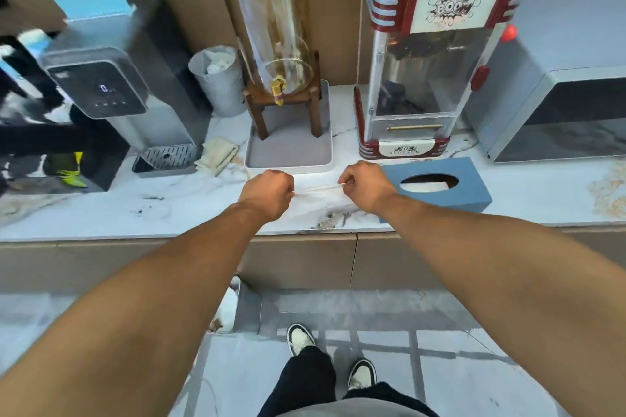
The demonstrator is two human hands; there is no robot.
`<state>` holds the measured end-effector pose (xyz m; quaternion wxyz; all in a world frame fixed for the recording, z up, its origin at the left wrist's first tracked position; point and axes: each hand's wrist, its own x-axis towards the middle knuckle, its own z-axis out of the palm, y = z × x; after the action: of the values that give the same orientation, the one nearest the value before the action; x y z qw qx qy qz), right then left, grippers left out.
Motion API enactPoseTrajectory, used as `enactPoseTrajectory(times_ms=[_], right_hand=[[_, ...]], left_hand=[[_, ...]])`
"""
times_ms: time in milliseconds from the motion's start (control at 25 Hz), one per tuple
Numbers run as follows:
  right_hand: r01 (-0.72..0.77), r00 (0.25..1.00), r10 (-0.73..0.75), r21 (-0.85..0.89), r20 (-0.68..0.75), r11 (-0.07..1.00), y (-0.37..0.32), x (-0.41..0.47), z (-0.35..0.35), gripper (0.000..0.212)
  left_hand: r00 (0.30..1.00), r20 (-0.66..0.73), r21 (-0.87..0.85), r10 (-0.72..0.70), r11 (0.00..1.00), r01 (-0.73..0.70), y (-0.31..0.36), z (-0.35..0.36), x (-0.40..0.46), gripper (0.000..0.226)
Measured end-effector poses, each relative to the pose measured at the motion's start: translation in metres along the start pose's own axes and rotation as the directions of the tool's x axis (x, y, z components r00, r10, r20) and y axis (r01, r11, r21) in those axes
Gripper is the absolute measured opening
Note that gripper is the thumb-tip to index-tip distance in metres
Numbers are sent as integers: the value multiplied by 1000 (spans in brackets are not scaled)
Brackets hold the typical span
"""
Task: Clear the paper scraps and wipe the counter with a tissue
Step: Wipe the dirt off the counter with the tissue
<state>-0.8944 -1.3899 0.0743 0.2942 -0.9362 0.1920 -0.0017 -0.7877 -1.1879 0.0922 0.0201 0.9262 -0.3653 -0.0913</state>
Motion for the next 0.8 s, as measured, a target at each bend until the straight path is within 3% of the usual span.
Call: enactPoseTrajectory(times_ms=[360,800], right_hand=[[192,979,-191,-5,73,981,-117,3,60,21],[279,950,-274,-9,149,960,-286,15,172,17]], left_hand=[[972,-52,-59,-227,973,224,-105,-11,-87,16],[932,-69,-142,-356,928,344,-288,-13,-170,16]])
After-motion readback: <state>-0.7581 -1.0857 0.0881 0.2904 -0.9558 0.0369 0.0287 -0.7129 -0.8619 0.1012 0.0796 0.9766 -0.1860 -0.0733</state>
